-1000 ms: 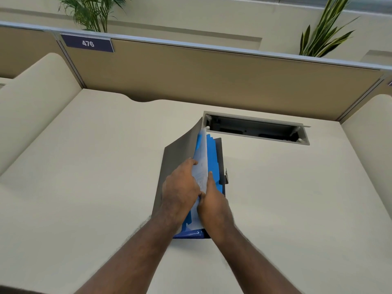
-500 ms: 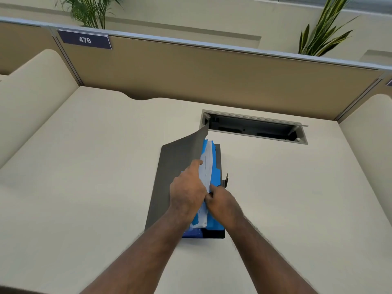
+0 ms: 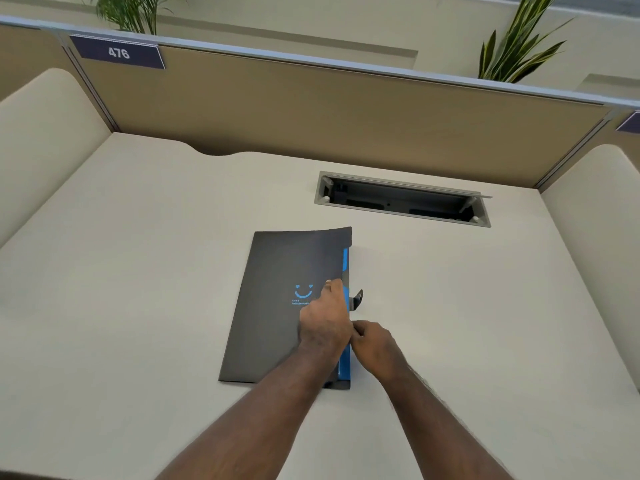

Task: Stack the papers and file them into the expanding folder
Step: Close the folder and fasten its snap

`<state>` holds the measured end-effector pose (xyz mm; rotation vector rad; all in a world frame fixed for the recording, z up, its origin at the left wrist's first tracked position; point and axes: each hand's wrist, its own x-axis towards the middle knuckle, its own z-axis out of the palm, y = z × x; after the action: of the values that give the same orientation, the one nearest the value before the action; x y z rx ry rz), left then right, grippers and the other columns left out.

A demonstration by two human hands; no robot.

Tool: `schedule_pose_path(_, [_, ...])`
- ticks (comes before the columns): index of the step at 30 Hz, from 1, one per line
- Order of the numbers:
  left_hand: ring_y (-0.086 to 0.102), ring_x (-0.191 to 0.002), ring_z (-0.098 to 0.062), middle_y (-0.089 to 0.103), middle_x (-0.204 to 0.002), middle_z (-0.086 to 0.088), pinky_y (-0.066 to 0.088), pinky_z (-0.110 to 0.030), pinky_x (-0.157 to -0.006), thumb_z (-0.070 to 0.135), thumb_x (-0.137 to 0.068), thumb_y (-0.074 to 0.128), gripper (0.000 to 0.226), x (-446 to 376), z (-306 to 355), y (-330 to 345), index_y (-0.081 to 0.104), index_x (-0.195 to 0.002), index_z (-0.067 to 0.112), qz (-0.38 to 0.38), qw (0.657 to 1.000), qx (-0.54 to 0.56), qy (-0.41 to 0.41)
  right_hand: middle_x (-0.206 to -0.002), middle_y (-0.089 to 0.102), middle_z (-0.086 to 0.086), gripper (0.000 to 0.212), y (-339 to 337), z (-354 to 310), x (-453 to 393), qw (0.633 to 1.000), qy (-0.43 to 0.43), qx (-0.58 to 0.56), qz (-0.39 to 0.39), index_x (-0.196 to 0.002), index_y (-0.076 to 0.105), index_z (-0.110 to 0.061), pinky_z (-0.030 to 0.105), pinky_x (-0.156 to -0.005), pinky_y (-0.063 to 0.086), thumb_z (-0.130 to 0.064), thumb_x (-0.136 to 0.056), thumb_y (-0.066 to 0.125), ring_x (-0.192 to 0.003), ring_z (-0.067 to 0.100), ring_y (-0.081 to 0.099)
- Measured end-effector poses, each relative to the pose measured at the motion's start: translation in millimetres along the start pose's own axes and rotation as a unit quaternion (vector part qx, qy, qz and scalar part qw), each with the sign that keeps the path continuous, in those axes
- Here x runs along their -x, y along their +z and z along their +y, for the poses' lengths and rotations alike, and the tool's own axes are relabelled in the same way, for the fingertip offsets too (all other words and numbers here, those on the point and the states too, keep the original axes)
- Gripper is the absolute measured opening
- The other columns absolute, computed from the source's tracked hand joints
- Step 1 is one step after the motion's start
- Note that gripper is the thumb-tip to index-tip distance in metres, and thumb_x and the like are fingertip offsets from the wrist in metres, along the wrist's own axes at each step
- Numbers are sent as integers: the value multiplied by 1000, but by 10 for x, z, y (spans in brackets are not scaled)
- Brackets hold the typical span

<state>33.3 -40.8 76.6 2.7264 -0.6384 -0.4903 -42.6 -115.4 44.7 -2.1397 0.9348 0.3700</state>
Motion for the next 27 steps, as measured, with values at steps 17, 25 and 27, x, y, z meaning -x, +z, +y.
schedule_pose_path(17, [-7,-150,-31,-11,-164,-2,8,-65,-114,48,-93,47,74,-155,-641,421,11,-154,27,-132,988,-72,34,-141,46,1,68,-107,77,-258,994,-98,5,52,-144,43,-28,30,-105,40,3,-84,39,-128,21,47])
schedule_pose_path(25, [-18,-148,-28,-22,-161,4,-6,-62,-114,48,-90,55,85,-174,-766,471,1,-154,35,-164,985,-29,36,-148,34,1,64,39,-58,-324,977,-113,181,29,-148,34,-33,38,-96,50,-10,-90,50,-128,24,41])
schedule_pose_path(27, [-19,-148,-28,-22,-161,4,-7,-62,-113,48,-90,56,86,-180,-773,486,0,-153,35,-165,985,-22,34,-147,33,3,62,48,-89,-327,971,-110,211,29,-148,33,-32,39,-97,49,-13,-91,51,-128,25,40])
